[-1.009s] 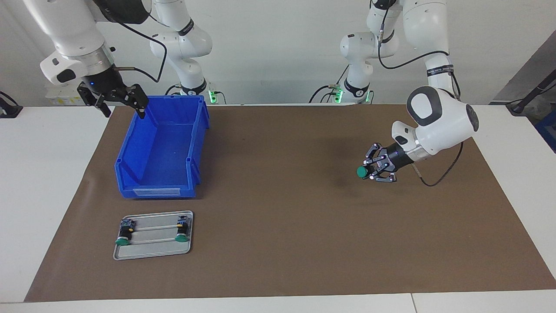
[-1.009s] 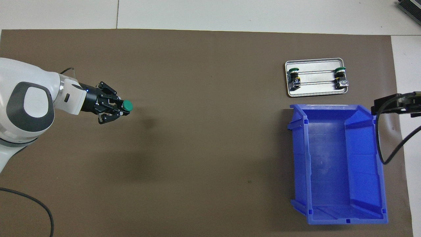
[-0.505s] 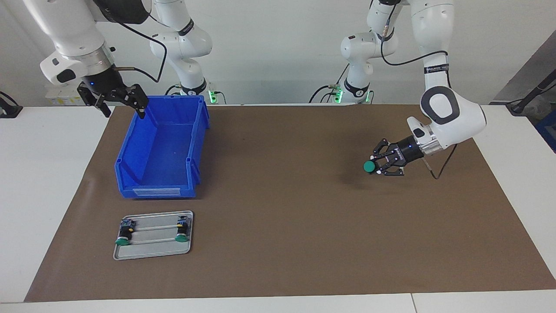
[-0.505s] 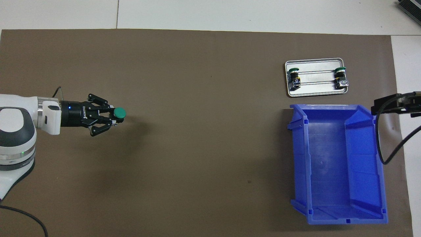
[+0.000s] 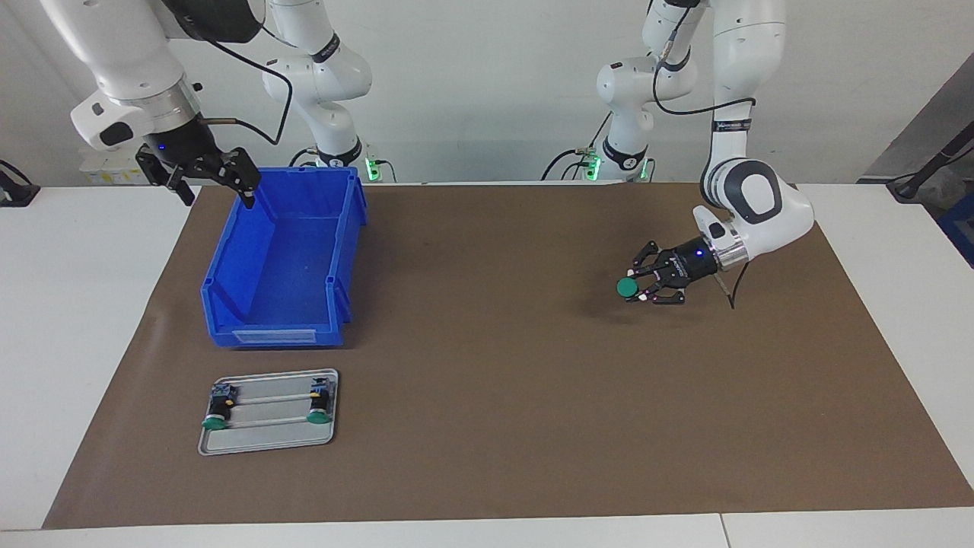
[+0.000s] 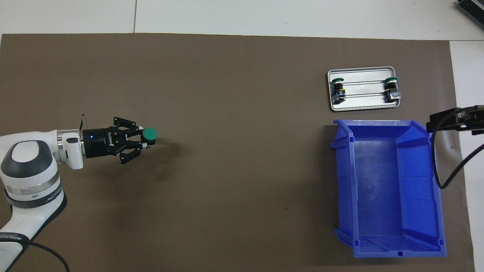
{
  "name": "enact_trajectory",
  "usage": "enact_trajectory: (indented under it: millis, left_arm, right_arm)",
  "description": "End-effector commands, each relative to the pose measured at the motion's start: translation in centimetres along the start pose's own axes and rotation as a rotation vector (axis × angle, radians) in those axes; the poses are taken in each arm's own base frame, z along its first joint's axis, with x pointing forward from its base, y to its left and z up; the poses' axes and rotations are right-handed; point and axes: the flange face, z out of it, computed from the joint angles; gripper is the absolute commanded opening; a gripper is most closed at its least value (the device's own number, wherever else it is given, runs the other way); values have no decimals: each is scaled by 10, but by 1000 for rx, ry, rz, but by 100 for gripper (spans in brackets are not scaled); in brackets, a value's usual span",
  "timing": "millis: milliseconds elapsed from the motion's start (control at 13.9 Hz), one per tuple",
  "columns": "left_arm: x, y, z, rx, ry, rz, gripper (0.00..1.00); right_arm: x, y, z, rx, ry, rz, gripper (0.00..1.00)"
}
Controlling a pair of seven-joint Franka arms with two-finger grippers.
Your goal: Place and press button with both arms
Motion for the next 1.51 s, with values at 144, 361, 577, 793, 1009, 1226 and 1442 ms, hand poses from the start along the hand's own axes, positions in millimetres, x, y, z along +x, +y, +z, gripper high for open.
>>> enact_trajectory:
  millis: [144,361,577,793,1009,1226,1442]
  left_arm:
    - [-3,-7,32,36,127,33,25]
    - [2,-16,50,55,154,45,24]
    - [7,-8,64,64,205,43,26]
    - [0,-4,68,58,197,34,26]
    - [4,6,87,55,230,27,34]
    - [-17,8,105,28,242,47,35]
    - [-36,6,117,-11,274,53,35]
  right_arm:
    - [-3,4,2,5,-11,19,100]
    - [-3,4,2,3,-13,19,100]
    - [-3,4,2,5,-13,19,100]
    - [-3,4,2,3,-14,19,100]
    - [-3,4,2,3,-14,19,100]
    - [-3,4,2,3,-14,19,100]
    - [-3,4,2,5,-14,19,100]
